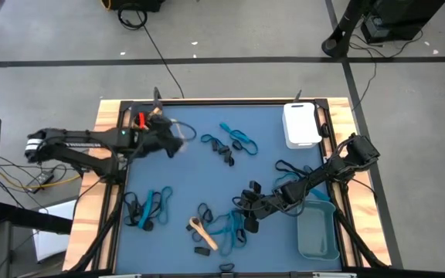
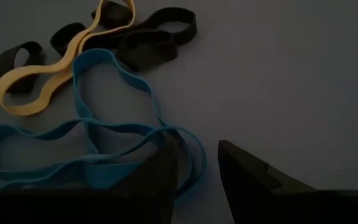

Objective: Sort rubber bands into baskets
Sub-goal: Put the yellow rubber band into the black bin

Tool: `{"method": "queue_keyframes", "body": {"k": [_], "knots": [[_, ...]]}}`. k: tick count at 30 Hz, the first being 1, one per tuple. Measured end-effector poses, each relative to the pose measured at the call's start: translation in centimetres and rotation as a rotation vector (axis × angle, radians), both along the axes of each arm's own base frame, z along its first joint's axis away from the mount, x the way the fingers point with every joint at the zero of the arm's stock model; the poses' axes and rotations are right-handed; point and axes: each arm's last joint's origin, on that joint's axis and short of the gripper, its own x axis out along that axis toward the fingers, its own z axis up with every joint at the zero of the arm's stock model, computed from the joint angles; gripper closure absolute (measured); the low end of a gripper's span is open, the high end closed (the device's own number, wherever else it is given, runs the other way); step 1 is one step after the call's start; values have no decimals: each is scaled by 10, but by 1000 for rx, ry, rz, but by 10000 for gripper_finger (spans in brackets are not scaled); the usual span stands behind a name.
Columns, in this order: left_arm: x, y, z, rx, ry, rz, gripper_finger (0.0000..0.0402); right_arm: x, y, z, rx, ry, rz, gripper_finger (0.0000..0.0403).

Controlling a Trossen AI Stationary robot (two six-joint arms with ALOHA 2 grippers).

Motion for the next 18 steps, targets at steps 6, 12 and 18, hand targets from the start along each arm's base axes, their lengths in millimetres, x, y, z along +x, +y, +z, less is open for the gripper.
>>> {"method": "queue_keyframes", "body": {"k": [6, 12, 18], "knots": [[-21, 31, -2, -85, 38, 165, 389, -1, 2, 0, -1, 4, 8, 275], [-36, 50, -7, -138, 82, 301, 389, -2, 2, -1, -4, 7, 9, 275], [-51, 63, -11, -214, 115, 405, 389, -2, 3, -1, -5, 8, 11, 275]]}}
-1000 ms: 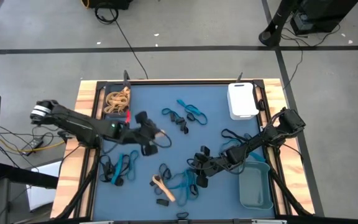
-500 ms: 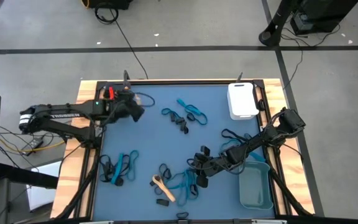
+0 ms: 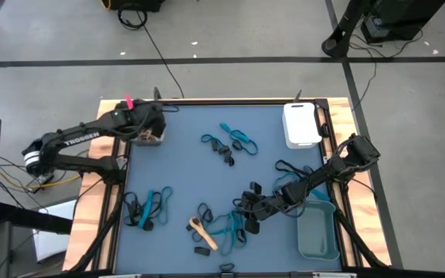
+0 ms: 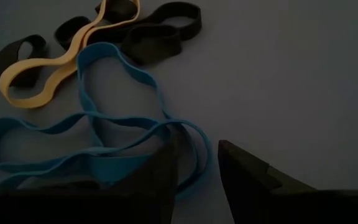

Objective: Sort rubber bands into baskets
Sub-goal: Put the yellow rubber band into the black bin

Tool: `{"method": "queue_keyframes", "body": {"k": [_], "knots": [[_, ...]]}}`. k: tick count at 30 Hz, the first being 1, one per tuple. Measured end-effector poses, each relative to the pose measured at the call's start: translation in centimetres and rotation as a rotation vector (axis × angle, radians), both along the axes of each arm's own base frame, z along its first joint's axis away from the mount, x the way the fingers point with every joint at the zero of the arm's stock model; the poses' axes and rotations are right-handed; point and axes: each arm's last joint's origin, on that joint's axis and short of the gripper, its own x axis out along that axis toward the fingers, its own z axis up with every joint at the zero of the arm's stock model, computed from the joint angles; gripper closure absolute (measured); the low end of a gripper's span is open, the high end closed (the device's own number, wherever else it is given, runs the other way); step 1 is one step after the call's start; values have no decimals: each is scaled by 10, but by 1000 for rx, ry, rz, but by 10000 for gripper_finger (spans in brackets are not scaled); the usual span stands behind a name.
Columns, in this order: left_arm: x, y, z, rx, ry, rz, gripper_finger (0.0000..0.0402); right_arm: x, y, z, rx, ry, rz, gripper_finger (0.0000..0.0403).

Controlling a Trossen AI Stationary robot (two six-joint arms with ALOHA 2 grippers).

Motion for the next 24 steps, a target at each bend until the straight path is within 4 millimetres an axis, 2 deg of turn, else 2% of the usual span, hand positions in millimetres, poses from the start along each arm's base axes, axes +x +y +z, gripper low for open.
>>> {"method": "queue_keyframes", "body": {"k": [6, 12, 18, 24], "knots": [[-18, 11, -4, -102, 38, 104, 389, 0, 0, 0, 0, 1, 0, 275], [-30, 14, -7, -181, 63, 166, 389, 0, 0, 0, 0, 1, 0, 275], [-34, 15, -9, -239, 92, 145, 385, 0, 0, 0, 0, 1, 1, 275], [-38, 17, -17, -277, 99, 148, 357, 0, 0, 0, 2, 2, 3, 275]]}}
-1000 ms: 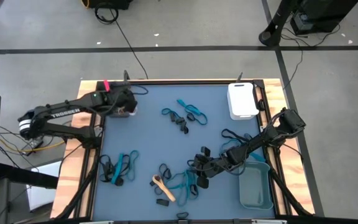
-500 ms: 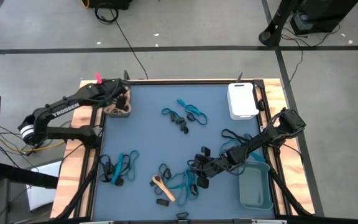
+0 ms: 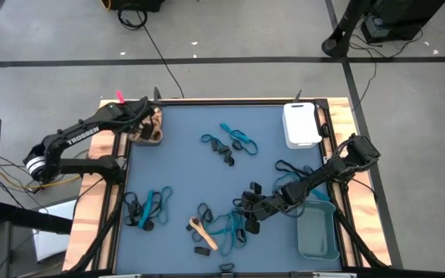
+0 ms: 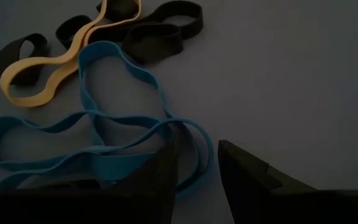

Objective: Sort rubber bands into baskets
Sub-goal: Put the yellow rubber band into the black bin

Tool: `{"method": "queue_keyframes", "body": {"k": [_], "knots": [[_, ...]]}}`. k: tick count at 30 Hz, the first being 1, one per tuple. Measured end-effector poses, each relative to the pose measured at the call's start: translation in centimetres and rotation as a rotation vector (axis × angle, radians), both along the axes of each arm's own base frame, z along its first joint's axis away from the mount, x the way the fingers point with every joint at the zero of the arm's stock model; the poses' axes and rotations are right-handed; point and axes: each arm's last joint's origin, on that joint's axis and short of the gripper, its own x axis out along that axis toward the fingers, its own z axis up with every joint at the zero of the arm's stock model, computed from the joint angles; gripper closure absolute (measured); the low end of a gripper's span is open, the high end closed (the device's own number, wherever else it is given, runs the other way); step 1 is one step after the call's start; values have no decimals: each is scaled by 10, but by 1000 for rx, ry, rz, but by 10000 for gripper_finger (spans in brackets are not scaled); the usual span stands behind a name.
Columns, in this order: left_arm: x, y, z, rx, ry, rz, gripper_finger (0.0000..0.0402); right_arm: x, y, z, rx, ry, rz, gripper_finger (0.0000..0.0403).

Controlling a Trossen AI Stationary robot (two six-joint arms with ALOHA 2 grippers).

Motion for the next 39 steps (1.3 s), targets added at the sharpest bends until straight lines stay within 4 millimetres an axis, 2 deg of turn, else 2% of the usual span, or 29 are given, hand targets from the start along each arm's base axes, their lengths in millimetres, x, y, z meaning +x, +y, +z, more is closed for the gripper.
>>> {"method": "queue_keyframes", "body": {"k": [5, 9, 19, 28, 35, 39], "knots": [[-7, 3, -9, 9, 36, 66, 328, 0, 0, 0, -1, 2, 0, 275], [-9, 7, -10, 45, 35, 91, 325, 0, 0, 0, -3, 1, -3, 275], [7, 24, 5, 208, -118, 33, 358, 0, -1, 0, -16, -2, -16, 275], [15, 31, 12, 278, -222, 6, 383, -1, -1, -1, -25, 5, -10, 275], [30, 33, 18, 204, -458, -207, 393, -1, -1, -1, -29, 12, -11, 275], [35, 32, 20, 199, -514, -255, 394, -1, -1, -1, -30, 13, -11, 275]]}}
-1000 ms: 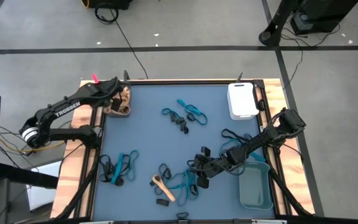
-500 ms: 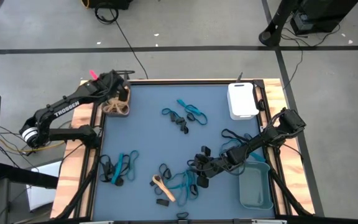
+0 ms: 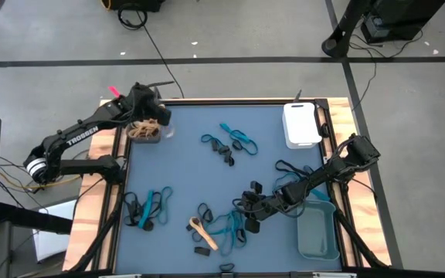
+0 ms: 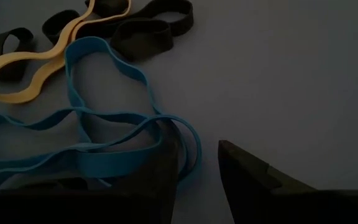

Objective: Sort rubber bands into baskets
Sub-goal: Put the yellow rubber band into the black bin

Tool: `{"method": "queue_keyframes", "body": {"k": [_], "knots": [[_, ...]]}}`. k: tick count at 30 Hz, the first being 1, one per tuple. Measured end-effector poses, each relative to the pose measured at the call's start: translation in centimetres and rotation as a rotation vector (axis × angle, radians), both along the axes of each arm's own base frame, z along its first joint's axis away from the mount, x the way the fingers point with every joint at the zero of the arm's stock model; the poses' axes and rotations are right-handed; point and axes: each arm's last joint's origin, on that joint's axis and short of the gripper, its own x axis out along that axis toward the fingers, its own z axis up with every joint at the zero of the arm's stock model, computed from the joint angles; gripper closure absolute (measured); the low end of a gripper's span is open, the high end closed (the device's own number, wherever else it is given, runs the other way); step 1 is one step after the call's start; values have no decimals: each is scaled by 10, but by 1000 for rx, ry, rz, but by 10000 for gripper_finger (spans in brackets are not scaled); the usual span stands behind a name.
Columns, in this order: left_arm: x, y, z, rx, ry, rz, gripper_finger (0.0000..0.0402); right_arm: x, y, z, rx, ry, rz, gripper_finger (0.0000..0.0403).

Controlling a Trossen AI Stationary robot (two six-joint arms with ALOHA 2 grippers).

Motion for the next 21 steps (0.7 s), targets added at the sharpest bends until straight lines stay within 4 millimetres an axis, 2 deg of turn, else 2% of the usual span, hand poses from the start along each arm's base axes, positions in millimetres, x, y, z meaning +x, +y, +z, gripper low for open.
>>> {"method": "queue_keyframes", "body": {"k": [4, 9, 21], "knots": [[2, 0, 1, 10, -11, -14, 394, 0, 0, 0, 0, 0, 0, 275], [-2, 1, 3, 72, 44, 61, 395, 0, 0, 0, 0, 0, 0, 275], [-27, -11, -10, 80, 415, 348, 396, 0, 0, 0, -3, 6, 0, 275]]}}
